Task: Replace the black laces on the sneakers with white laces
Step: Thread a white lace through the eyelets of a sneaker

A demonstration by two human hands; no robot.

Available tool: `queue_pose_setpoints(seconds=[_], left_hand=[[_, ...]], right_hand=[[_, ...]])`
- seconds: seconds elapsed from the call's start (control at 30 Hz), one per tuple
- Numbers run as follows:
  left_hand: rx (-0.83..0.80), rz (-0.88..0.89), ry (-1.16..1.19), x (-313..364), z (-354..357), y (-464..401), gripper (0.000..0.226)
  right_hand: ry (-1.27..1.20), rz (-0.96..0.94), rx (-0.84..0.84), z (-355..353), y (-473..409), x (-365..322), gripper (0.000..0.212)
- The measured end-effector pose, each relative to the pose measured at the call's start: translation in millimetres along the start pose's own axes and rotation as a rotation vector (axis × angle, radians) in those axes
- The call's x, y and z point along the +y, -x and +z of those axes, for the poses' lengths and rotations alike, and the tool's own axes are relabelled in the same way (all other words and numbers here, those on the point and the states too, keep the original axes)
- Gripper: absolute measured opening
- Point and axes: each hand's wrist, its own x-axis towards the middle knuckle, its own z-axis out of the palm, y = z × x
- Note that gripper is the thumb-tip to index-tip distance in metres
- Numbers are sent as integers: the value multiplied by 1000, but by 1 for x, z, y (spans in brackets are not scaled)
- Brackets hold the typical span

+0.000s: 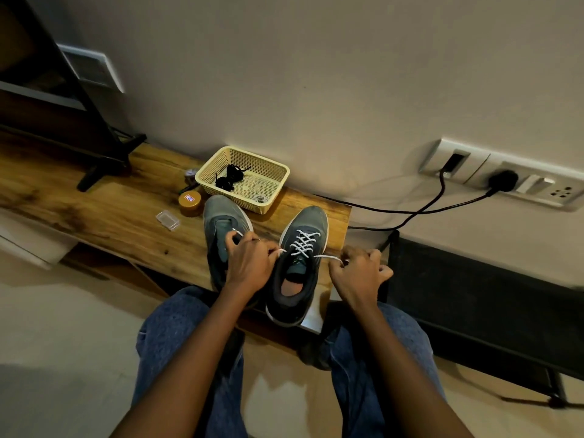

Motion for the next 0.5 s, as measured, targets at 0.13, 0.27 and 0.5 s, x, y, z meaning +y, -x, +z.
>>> queue_pose_setpoints(seconds=[0.13, 0.27, 0.5], left_hand=[[-30, 19, 118, -2, 3, -4, 23], [-31, 3, 233, 1, 2, -5, 21], [-40, -109, 332, 2, 9, -7, 22]], right_hand=[[-31, -147, -204, 6, 2, -3, 24], [-136, -194, -212, 14, 1, -4, 18], [-242, -147, -236, 19, 1, -1, 14]])
